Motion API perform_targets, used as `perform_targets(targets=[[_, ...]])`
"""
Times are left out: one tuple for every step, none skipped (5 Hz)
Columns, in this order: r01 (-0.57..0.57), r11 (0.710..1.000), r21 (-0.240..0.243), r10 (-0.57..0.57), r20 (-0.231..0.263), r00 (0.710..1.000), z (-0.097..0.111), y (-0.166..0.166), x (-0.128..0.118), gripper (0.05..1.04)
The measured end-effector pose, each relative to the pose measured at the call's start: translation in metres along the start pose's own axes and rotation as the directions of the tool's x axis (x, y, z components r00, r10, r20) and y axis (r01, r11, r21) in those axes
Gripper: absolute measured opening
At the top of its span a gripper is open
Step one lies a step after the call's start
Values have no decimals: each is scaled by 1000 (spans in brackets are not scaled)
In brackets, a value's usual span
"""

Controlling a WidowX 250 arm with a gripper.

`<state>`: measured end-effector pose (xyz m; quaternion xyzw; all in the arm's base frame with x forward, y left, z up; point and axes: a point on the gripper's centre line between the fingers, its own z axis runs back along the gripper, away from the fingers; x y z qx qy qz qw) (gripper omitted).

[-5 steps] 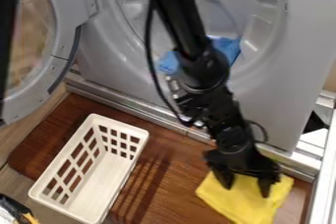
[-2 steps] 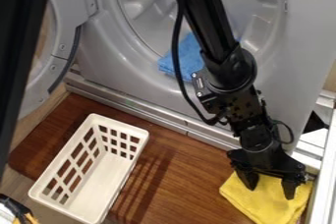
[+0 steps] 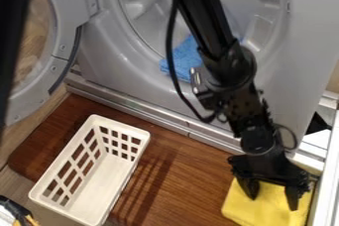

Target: Move the yellow cloth on the right corner of the table

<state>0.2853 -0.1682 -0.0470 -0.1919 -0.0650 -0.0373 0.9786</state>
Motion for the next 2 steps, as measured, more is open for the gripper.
perform_targets(targets=[[-1,1000,-21,1,15,1000,23,-2,2,998],[5,999,-45,-3,40,999,45,-6,-2,998]])
